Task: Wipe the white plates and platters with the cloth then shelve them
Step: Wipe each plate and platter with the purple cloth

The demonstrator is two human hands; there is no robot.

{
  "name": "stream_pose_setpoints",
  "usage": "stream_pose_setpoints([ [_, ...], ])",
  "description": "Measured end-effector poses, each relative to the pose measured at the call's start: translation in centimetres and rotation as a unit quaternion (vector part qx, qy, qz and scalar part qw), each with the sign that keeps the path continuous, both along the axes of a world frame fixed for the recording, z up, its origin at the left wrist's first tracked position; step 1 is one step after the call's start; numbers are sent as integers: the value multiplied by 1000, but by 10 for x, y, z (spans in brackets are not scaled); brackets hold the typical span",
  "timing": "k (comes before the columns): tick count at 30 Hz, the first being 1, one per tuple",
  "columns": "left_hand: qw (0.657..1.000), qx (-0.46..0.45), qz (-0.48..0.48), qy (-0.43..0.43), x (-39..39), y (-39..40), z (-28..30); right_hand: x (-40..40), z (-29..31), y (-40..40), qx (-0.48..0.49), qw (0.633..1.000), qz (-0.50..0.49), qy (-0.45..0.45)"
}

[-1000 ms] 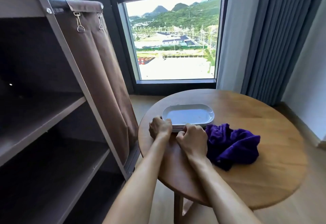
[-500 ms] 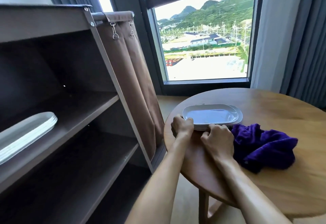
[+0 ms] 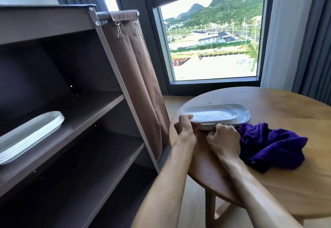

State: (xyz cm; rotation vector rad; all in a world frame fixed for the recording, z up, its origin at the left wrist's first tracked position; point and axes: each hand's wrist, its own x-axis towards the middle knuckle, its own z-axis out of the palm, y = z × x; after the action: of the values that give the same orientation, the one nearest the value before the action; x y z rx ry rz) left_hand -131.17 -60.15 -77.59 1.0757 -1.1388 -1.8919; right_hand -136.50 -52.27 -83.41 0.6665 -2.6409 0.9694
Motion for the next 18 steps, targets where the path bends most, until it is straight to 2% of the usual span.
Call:
stream_pose_setpoints([
  [4, 997, 61, 21, 47, 9, 12, 6, 3, 1, 2, 9, 1000, -7, -6],
  [8, 989, 98, 30, 111, 18, 27, 16, 9, 8, 6, -15, 998, 13, -56],
  [11, 984, 104, 64, 134, 24, 34, 20, 11, 23, 18, -149, 982, 14, -118],
  [13, 981, 128, 75, 122, 29, 33, 18, 16, 33, 34, -251, 963, -23, -94],
  [14, 979, 148, 73, 120, 31, 34, 16, 19, 38, 44, -255, 963, -59, -60],
  [16, 974, 174, 68, 127, 36, 35, 12, 16, 42, 61, -169, 977, -131, -26],
  [18, 972, 170, 53, 152, 41, 37, 7, 8, 41, 80, -30, 981, -150, -117],
])
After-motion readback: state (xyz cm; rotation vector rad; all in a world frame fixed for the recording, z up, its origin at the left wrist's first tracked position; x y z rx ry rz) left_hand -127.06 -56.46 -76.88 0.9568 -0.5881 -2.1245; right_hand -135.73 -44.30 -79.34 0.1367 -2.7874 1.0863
